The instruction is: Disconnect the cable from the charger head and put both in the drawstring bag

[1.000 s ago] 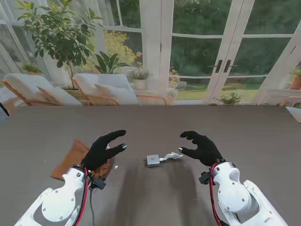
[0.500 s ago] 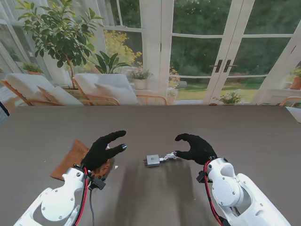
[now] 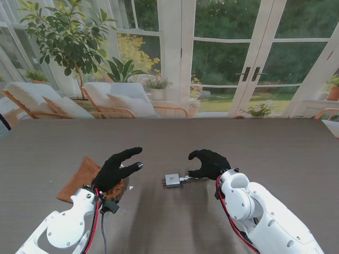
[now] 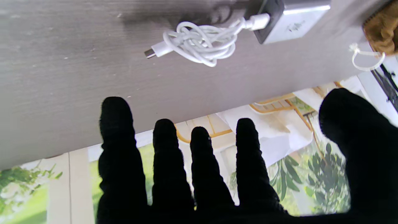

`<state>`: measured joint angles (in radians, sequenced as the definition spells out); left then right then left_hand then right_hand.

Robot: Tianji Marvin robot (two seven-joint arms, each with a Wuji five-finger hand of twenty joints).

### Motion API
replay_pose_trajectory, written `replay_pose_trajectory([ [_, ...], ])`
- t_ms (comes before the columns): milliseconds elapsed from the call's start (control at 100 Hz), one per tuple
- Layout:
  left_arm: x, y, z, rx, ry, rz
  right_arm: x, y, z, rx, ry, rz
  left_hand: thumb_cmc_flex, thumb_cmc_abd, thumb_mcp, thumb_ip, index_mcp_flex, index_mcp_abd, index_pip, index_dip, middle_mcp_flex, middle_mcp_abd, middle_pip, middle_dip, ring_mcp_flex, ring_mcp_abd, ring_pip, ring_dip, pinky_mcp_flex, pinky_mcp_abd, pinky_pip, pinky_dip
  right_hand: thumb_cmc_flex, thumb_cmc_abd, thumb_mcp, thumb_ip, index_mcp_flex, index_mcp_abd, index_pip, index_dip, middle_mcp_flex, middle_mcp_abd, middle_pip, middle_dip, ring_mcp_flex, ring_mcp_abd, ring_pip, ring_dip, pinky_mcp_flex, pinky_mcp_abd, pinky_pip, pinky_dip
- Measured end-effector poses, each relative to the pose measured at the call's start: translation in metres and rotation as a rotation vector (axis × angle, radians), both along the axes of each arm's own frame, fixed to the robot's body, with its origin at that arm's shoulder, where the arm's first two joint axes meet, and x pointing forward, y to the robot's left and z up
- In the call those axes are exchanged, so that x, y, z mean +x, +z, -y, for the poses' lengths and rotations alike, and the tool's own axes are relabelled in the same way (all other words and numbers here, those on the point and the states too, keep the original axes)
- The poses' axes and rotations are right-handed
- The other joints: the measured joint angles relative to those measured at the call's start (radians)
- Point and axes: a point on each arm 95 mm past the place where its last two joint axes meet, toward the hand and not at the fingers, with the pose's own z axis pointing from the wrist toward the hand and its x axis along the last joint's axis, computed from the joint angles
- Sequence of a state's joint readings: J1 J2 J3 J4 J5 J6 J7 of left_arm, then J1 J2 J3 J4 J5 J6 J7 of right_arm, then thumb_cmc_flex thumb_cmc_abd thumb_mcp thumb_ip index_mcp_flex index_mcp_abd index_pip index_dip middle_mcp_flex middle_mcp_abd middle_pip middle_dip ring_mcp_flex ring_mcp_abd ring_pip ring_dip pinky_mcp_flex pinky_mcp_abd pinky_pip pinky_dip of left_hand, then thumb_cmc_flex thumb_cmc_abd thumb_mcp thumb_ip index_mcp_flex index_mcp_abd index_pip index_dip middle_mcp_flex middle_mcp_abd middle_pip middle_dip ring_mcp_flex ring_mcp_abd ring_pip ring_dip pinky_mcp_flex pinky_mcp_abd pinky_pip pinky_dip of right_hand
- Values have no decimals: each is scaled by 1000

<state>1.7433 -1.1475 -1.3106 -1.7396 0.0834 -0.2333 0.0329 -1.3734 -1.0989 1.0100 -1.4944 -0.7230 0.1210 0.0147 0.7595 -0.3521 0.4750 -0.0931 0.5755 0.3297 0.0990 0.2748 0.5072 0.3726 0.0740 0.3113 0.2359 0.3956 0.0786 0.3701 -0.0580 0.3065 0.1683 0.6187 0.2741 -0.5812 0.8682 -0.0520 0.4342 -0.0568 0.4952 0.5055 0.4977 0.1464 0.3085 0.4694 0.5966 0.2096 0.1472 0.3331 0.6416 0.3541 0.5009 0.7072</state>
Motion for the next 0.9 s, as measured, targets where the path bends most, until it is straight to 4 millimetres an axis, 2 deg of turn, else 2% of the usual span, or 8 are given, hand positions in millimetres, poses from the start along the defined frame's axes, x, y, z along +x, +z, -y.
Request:
replay_pose_trajectory([
  [100, 0, 0, 0, 3, -1, 2, 3, -3, -2, -61, 25, -11, 0, 0, 0, 0, 0, 0, 0, 0, 0, 0, 0, 0, 0, 0, 0, 0, 0, 0, 0, 0, 0, -1, -23, 0, 0, 0, 17, 10, 0, 0, 19, 4, 1, -7, 22, 0, 0, -10, 0, 0],
  [120, 0, 0, 0, 3, -1, 2, 4, -3, -2, -73, 30, -11, 0, 0, 0, 0, 0, 0, 0, 0, 0, 0, 0, 0, 0, 0, 0, 0, 0, 0, 0, 0, 0, -6, -54, 0, 0, 0, 21, 10, 0, -2, 23, 4, 5, -7, 28, 0, 0, -10, 0, 0],
  [190, 0, 0, 0, 3, -1, 2, 7, -6, -2, -111, 40, -11, 0, 0, 0, 0, 0, 0, 0, 0, 0, 1, 0, 0, 0, 0, 0, 0, 0, 0, 0, 0, 7, -26, -45, 0, -11, 2, 39, 16, 0, -9, 42, 16, 11, -12, 49, 15, 0, -11, 0, 0],
  [220, 0, 0, 0, 4, 0, 1, 8, -8, -2, -126, 43, -12, 0, 0, 0, 0, 0, 0, 0, 0, 0, 1, 0, 0, 0, 0, 0, 0, 0, 0, 0, 0, 15, -30, -76, 0, -11, 2, 46, 19, 0, -22, 46, 19, 21, -15, 62, 19, 0, -11, 0, 0],
  [340, -1, -1, -1, 5, 2, -3, 13, -14, -2, -195, 64, -14, 0, 0, 0, 0, 0, 0, 0, 0, 0, 2, 0, 0, 0, 0, 0, 0, 0, 0, 0, 0, 17, -30, -70, 0, -11, 4, 88, 34, 1, -70, 76, 39, 42, -33, 98, 46, 0, -23, 40, 0],
  [710, -1, -2, 0, 7, -1, -14, 22, -25, -8, -308, 122, -36, 0, 0, 0, 0, 0, 0, 0, 0, 0, 4, 0, 0, 0, 0, 0, 0, 0, 0, 0, 0, 50, -90, -84, 9, -41, 13, 173, 45, 1, -74, 124, 65, 65, -44, 195, 88, 0, -50, 161, 0],
  [840, -1, -2, 0, 8, -4, -18, 24, -29, -10, -338, 145, -39, 0, 0, 0, 0, 0, 0, 0, 0, 0, 4, 0, 0, 0, 0, 0, 0, 0, 0, 0, 0, 89, -90, -83, 10, -41, 13, 212, 48, 13, -132, 151, 78, 91, -61, 245, 105, 1, -74, 250, 0],
  [900, -1, -2, 0, 8, -5, -18, 25, -31, -10, -351, 153, -34, 0, 0, 0, 0, 1, 0, 0, 0, 0, 4, 0, 0, 0, 0, 0, 0, 0, 0, 0, 0, 102, -90, -84, 10, -41, 14, 233, 56, 34, -145, 177, 90, 104, -69, 277, 120, 1, -87, 287, 0],
])
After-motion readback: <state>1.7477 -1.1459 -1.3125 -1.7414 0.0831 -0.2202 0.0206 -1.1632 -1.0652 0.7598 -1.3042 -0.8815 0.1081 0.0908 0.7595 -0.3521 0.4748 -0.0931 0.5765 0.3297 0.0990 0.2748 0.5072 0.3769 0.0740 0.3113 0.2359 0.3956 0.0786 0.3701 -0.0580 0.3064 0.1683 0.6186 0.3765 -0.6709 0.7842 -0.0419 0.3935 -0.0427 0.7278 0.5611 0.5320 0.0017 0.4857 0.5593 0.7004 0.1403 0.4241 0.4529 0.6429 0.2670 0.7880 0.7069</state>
